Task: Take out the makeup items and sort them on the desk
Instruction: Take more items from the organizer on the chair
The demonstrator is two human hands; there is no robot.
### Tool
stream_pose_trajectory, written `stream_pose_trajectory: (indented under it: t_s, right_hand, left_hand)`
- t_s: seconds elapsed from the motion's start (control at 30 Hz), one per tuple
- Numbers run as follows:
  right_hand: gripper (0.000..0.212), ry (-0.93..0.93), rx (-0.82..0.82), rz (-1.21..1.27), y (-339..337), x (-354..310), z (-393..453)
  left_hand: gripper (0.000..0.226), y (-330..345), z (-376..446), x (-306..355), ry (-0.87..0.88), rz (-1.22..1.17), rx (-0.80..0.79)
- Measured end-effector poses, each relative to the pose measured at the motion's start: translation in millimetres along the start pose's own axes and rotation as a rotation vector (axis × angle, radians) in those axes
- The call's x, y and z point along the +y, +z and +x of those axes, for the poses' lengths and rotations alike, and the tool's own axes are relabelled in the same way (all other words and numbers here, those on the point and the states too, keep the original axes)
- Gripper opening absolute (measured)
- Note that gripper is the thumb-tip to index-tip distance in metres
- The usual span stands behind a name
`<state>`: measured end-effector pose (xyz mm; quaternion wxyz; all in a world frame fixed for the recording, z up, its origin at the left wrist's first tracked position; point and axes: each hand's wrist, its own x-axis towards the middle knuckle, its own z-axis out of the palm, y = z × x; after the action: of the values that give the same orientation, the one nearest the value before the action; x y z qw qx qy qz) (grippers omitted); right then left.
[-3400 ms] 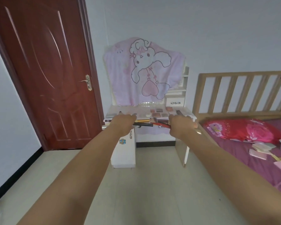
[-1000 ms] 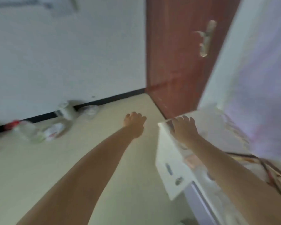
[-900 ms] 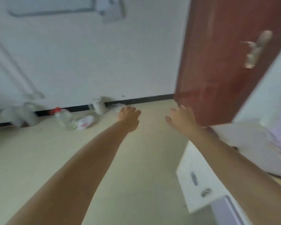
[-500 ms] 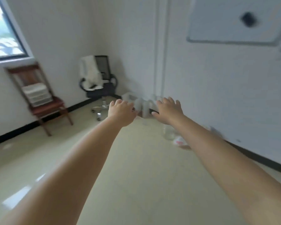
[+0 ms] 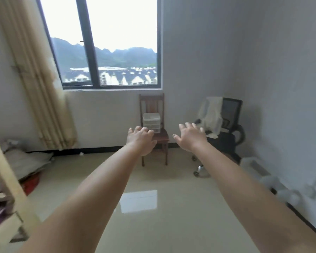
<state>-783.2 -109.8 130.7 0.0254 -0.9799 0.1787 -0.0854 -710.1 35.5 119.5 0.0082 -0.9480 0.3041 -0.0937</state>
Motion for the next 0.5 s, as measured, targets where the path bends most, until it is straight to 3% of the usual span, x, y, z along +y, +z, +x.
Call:
stream_pose_trajectory:
  t_s: [0.2, 0.5]
  right_hand:
    - [0.058, -0.127, 0.034, -0.008, 17.0, -7.0, 165.1]
    - [0.051, -0.127, 0.029, -0.027, 57.8, -0.4, 413.7]
  left_hand:
    - [0.048, 22.5, 140.4, -61.4, -0.164, 0.012, -0.012]
    - [0.048, 64.2, 380.6, -117.9, -0.147, 0.027, -0.020]
